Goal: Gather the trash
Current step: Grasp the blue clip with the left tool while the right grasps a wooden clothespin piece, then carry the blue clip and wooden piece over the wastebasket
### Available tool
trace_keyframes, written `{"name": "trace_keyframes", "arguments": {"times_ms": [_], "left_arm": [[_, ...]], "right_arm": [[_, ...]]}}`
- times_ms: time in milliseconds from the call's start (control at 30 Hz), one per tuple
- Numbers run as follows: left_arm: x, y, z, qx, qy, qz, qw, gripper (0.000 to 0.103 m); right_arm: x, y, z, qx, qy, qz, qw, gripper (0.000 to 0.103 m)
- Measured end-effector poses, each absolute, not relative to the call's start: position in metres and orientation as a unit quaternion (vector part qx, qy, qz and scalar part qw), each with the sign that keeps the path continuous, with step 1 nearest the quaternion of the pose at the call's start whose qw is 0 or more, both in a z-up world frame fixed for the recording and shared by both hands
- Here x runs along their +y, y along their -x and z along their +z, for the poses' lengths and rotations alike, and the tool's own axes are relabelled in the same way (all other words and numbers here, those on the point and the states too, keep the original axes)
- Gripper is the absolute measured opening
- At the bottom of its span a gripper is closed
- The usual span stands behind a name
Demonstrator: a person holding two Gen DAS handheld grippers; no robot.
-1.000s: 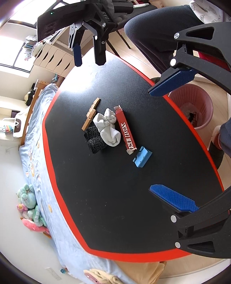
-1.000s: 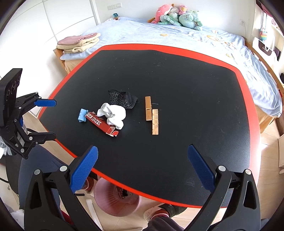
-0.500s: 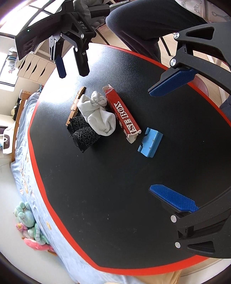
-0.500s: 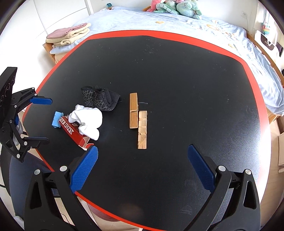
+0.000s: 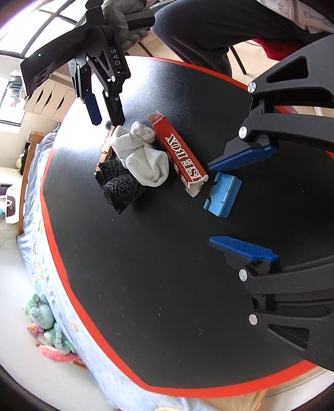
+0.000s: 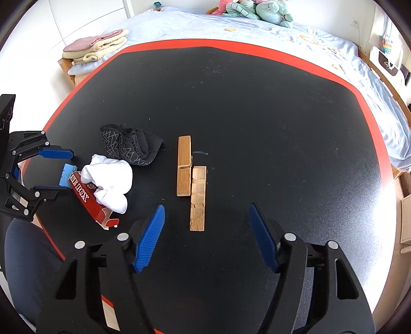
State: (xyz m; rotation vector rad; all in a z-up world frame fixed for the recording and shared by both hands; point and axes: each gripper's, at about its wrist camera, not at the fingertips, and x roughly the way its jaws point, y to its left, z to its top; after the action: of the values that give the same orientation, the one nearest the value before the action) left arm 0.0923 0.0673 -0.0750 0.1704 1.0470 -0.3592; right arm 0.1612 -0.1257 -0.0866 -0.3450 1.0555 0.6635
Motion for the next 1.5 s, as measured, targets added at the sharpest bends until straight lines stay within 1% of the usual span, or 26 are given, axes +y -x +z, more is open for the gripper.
{"name": "trace_keyframes", "arguments": {"times_ms": [33, 67, 100, 133, 233, 267, 333, 600, 1000, 1500], "left_arm": [[0.068, -0.092, -0.075, 0.497, -0.081, -0.167, 0.848, 0.041], [0.069, -0.093, -0.075, 0.497, -0.081, -0.166, 0.848, 0.037], [0.069, -0.092, -0.075, 0.497, -0.081, -0.166, 0.848, 0.036], [0.068, -0.092, -0.074, 0.497, -0.081, -0.164, 0.848, 0.036], [0.067, -0.09, -0.075, 0.496, -0.076, -0.156, 0.851, 0.036], [0.066, -0.089, -0.075, 0.496, -0.074, -0.154, 0.851, 0.036], [0.066, -0.088, -0.075, 0.496, -0.07, -0.151, 0.852, 0.035], [0.071, -0.084, -0.068, 0.492, -0.05, -0.129, 0.859, 0.035], [0.061, -0.062, -0.044, 0.479, -0.027, -0.109, 0.871, 0.035], [0.037, -0.013, -0.004, 0.446, 0.011, -0.092, 0.89, 0.035]], "right_arm": [[-0.124, -0.161, -0.088, 0.493, 0.163, 0.31, 0.797, 0.054], [-0.123, -0.16, -0.089, 0.492, 0.166, 0.31, 0.796, 0.05], [-0.122, -0.159, -0.089, 0.489, 0.169, 0.311, 0.798, 0.048], [-0.122, -0.158, -0.089, 0.486, 0.171, 0.31, 0.799, 0.042], [-0.122, -0.157, -0.088, 0.484, 0.172, 0.311, 0.8, 0.019], [-0.122, -0.156, -0.088, 0.484, 0.173, 0.312, 0.799, 0.015], [-0.123, -0.155, -0.087, 0.484, 0.173, 0.314, 0.798, 0.011], [-0.127, -0.148, -0.081, 0.481, 0.163, 0.312, 0.803, 0.011], [-0.148, -0.123, -0.045, 0.462, 0.144, 0.315, 0.817, 0.011], [-0.175, -0.041, 0.003, 0.426, 0.137, 0.355, 0.821, 0.011]]}}
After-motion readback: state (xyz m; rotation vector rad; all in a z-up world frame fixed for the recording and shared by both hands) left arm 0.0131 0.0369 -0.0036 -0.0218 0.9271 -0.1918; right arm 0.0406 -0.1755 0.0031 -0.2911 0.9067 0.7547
